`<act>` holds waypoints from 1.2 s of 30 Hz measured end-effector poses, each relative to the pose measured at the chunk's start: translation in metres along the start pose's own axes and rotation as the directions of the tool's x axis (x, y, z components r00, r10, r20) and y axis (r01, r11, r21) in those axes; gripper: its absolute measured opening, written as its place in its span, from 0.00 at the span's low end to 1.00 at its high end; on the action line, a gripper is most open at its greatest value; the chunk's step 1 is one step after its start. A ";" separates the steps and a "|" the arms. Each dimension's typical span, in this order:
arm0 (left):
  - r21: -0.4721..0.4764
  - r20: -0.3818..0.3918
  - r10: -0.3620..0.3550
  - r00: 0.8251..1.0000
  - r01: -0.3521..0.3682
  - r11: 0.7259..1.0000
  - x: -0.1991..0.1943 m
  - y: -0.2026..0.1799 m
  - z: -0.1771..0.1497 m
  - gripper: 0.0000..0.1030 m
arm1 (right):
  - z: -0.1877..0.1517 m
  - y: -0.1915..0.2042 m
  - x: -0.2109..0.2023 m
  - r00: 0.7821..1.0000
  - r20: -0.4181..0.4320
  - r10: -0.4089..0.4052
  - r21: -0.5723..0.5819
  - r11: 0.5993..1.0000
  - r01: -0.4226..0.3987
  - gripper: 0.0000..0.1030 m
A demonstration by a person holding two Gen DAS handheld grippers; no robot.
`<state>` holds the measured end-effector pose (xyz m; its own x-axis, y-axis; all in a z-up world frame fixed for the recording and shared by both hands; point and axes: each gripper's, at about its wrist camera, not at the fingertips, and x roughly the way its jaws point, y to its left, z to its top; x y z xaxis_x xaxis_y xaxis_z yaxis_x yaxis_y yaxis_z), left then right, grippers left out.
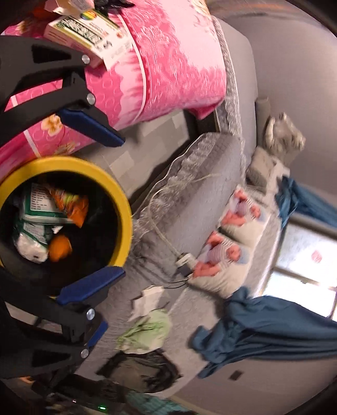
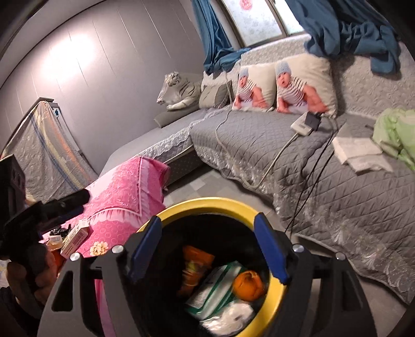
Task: Collect trash
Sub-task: 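Move both tools back over the bed toward the boxes, then grasp the pink cardboard box with the right gripper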
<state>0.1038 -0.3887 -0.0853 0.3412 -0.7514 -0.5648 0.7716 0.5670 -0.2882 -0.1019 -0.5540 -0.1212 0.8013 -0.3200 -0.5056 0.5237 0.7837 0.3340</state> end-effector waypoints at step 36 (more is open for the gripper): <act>-0.325 0.345 0.537 0.770 -0.439 0.838 -0.309 0.263 -0.044 0.92 | -0.051 0.367 0.050 0.699 -0.456 0.551 -0.668 0.308 -0.678 0.81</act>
<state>0.1776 0.0076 -0.0202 0.8623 -0.3901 -0.3227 0.3220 0.9145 -0.2452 0.1154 -0.2549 -0.0646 0.7167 0.4510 -0.5320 -0.5753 0.8134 -0.0855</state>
